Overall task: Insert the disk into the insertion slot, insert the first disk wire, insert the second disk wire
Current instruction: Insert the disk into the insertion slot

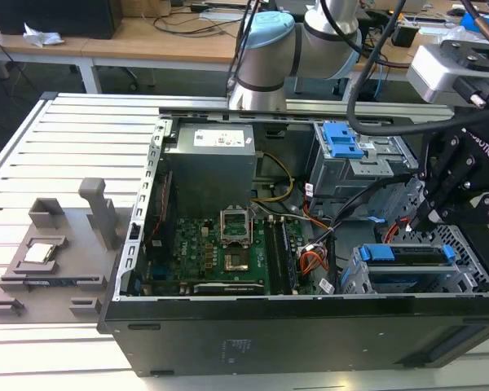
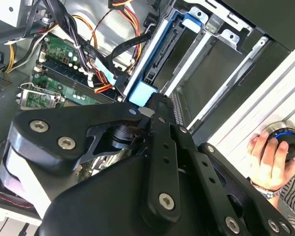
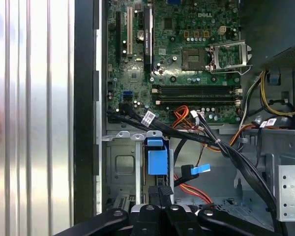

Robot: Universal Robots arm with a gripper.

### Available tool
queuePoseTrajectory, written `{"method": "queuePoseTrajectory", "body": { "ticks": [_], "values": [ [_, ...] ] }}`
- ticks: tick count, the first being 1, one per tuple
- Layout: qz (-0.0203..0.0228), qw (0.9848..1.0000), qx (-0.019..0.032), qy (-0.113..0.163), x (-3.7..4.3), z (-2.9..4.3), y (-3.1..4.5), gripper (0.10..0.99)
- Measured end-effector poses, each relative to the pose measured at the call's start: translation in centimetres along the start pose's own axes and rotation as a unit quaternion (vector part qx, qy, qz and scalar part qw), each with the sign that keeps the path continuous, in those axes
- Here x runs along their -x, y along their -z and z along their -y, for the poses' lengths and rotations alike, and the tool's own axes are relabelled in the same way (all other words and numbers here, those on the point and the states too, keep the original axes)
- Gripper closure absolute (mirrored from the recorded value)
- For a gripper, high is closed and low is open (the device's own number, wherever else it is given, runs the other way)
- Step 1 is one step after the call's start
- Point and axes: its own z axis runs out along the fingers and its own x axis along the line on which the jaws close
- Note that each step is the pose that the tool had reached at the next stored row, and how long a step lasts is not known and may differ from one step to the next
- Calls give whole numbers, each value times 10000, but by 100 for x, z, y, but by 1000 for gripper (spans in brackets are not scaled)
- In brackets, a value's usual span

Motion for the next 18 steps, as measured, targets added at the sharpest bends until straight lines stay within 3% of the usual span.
{"method": "queuePoseTrajectory", "body": {
  "ticks": [6, 11, 18],
  "values": [
    [0, 10000, 0, 0, 0, 6, -79, 980],
    [0, 10000, 0, 0, 43, 122, -111, 980],
    [-2, 10000, 0, 0, 51, 155, -126, 980]
  ]
}}
